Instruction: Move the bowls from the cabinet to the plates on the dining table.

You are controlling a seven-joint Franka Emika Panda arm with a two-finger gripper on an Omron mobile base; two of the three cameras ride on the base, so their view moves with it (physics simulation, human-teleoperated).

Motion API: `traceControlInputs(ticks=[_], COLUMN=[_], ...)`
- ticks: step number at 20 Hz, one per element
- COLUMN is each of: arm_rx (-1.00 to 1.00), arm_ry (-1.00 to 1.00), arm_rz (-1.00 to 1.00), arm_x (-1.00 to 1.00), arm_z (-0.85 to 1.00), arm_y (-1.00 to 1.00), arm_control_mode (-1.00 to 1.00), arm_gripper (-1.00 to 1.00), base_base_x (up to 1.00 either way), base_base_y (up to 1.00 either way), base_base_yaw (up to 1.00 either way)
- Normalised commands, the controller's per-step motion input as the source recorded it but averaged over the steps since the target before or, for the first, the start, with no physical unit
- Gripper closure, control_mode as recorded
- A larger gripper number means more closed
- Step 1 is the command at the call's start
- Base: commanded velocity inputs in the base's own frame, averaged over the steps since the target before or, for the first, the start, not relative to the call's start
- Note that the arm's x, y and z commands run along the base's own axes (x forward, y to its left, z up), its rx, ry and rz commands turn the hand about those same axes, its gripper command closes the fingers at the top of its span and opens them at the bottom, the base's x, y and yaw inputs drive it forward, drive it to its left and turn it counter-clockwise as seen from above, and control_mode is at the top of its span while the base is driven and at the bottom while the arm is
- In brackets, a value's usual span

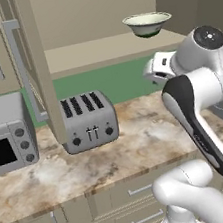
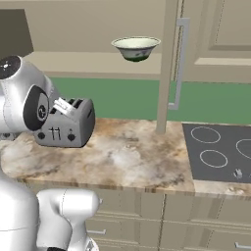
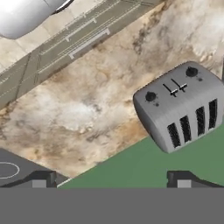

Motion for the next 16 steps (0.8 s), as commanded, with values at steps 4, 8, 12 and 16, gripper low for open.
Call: traceControlInputs(ticks=[4, 8, 12, 16], arm_rx=[0.0, 0.0, 0.0, 0.04], arm_ry=[-0.27, -0.19, -0.08, 0.0], arm_rz=[-0.13, -0.19, -0.22, -0.23], arm_x=[0.0, 0.01, 0.05, 0.11], arm_z=[0.56, 0.61, 0.69, 0.61], arm_y=[-0.04, -0.04, -0.16, -0.18], arm_control_mode=[-1.0, -1.0, -1.0, -1.0], arm_gripper=[-1.0, -1.0, -1.0, -1.0], base_base_x=[0.0, 0.0, 0.0, 0.0], base_base_y=[0.0, 0.0, 0.0, 0.0], base_base_yaw=[0.0, 0.0, 0.0, 0.0])
